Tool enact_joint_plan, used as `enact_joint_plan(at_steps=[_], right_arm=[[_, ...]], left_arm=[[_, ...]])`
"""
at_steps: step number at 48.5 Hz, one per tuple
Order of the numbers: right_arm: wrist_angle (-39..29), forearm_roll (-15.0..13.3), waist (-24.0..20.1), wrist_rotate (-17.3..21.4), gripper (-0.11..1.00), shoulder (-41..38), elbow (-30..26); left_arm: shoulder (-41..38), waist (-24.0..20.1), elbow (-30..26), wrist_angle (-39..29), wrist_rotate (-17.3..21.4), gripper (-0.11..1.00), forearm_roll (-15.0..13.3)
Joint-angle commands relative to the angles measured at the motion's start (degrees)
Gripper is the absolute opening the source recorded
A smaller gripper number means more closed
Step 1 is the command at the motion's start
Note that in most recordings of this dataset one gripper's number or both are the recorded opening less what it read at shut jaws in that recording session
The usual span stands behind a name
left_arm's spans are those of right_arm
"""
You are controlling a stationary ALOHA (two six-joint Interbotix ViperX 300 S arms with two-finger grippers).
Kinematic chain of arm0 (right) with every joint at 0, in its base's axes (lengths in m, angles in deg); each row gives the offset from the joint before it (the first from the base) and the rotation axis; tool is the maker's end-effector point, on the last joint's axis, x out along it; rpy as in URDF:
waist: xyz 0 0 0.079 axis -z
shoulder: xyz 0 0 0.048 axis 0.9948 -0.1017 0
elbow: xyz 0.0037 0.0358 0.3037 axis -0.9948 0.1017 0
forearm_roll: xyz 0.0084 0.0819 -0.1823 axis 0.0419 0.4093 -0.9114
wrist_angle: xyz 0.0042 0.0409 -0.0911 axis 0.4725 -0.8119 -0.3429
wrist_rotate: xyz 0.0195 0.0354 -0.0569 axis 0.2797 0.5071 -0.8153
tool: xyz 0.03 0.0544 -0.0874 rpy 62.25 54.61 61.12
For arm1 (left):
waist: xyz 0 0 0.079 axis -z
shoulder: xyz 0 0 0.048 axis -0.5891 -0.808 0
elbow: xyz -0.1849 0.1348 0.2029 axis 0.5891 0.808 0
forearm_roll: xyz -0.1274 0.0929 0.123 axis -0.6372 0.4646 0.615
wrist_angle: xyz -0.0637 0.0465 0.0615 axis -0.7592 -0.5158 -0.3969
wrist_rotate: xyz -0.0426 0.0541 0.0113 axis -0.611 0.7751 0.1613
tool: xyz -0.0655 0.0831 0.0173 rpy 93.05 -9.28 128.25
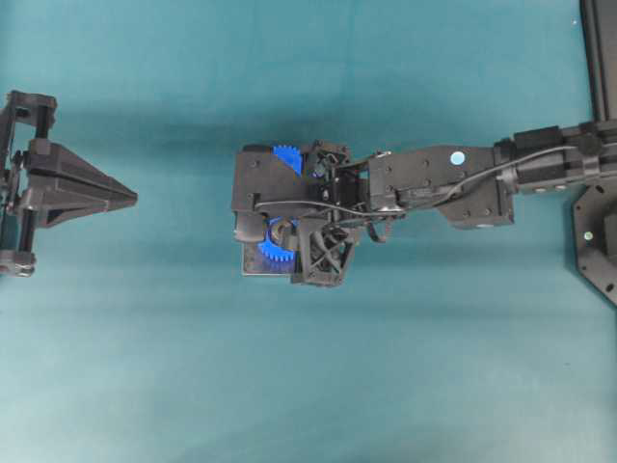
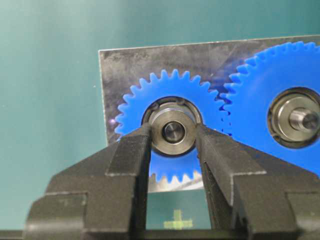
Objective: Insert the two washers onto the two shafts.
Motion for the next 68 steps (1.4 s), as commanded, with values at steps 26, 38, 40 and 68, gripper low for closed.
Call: enact_joint_plan(at_steps=[26, 38, 40, 68], right_arm=[[0.26, 0.0, 0.44, -0.62, 0.32, 1.58, -1.58], [1.23, -0.26, 0.44, -2.46, 0.73, 2.81, -0.79], [1.23, -0.26, 0.44, -2.72, 0.84, 2.81, -0.79], [5.27, -0.18, 2.2, -2.81, 0.86, 16.44, 6.68]], left_arm=[[1.05, 0.18, -0.35, 0.62, 0.0, 0.0, 0.18], [1.32, 0.09, -0.09, 1.23, 0.0, 0.0, 0.09], [1.32, 0.09, 0.0, 1.32, 0.0, 0.0, 0.09], [0.53, 0.18, 0.18, -0.79, 0.0, 0.0, 0.18]])
